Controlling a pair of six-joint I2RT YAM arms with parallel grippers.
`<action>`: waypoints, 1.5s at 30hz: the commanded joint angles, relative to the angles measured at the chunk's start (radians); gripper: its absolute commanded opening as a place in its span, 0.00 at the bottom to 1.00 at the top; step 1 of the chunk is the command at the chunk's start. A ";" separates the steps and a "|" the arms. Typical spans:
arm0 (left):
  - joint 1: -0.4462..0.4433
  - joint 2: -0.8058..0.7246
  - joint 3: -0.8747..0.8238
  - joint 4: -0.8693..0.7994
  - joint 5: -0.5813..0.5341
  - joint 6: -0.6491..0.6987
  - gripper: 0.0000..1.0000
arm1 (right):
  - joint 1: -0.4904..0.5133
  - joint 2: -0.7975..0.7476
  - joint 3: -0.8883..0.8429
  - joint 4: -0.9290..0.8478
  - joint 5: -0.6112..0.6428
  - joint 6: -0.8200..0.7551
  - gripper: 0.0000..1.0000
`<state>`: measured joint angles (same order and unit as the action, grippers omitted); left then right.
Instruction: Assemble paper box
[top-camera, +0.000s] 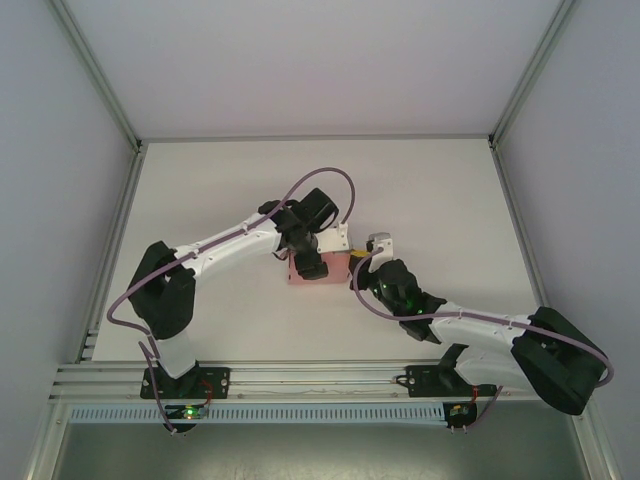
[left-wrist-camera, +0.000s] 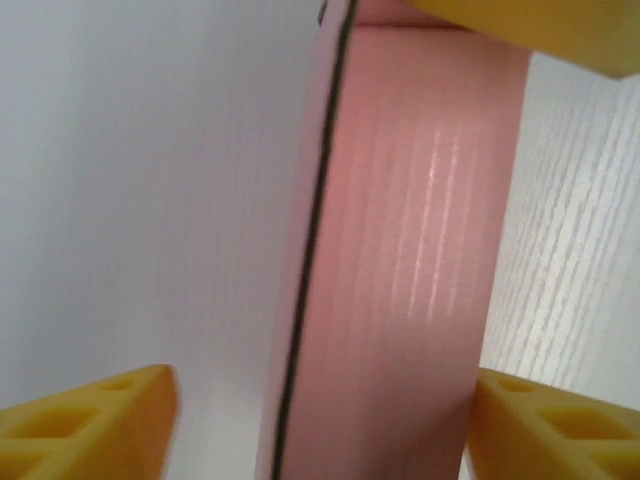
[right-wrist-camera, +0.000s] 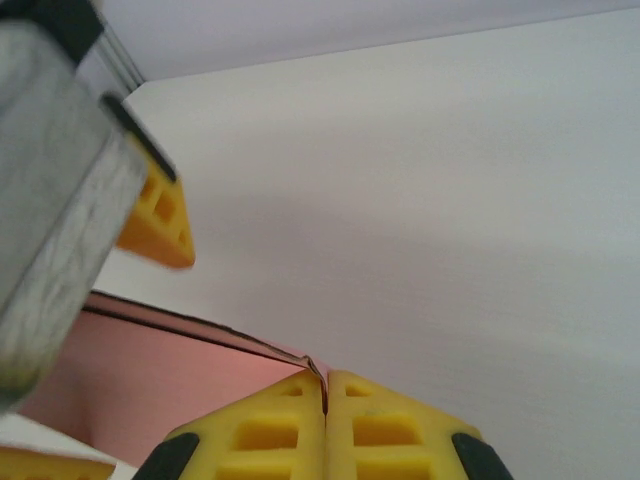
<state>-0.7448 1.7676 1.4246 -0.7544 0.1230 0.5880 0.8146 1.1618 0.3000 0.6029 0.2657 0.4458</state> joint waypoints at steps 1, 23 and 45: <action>-0.001 -0.067 -0.020 0.078 -0.005 -0.030 0.88 | 0.014 0.001 0.015 -0.129 0.015 -0.002 0.00; -0.001 -0.465 -0.345 0.104 -0.348 -0.744 0.81 | 0.058 0.013 0.105 -0.267 0.076 -0.003 0.00; 0.004 -0.430 -0.406 0.181 -0.259 -0.720 0.43 | 0.059 0.027 0.145 -0.330 0.054 -0.007 0.00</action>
<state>-0.7448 1.3220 1.0248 -0.6033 -0.1314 -0.1223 0.8619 1.1751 0.4343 0.3584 0.3325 0.4454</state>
